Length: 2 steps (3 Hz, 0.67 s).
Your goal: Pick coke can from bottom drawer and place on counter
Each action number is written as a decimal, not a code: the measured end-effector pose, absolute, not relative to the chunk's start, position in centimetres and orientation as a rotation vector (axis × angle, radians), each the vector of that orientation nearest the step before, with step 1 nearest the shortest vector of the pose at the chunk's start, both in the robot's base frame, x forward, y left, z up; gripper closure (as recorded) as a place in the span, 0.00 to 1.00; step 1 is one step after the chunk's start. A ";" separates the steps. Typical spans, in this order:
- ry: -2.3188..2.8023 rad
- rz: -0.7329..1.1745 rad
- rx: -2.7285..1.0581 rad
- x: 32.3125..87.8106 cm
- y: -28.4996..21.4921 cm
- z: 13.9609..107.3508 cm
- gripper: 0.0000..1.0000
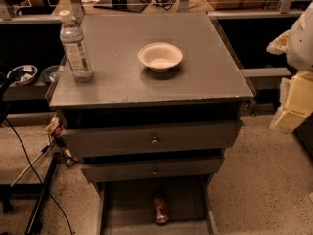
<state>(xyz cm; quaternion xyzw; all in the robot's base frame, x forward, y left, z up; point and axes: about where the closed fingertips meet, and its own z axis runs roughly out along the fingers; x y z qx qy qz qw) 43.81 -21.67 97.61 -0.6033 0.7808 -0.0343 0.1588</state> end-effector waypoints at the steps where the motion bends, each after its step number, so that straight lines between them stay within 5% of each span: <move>1: 2.233 -0.097 -1.722 43.7 -21.6 97.3 0.00; 2: 2.237 -0.089 -1.713 43.2 -21.2 96.3 0.00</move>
Offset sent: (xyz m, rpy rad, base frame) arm -0.0126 0.0078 -0.0301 0.0165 0.0233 -0.0139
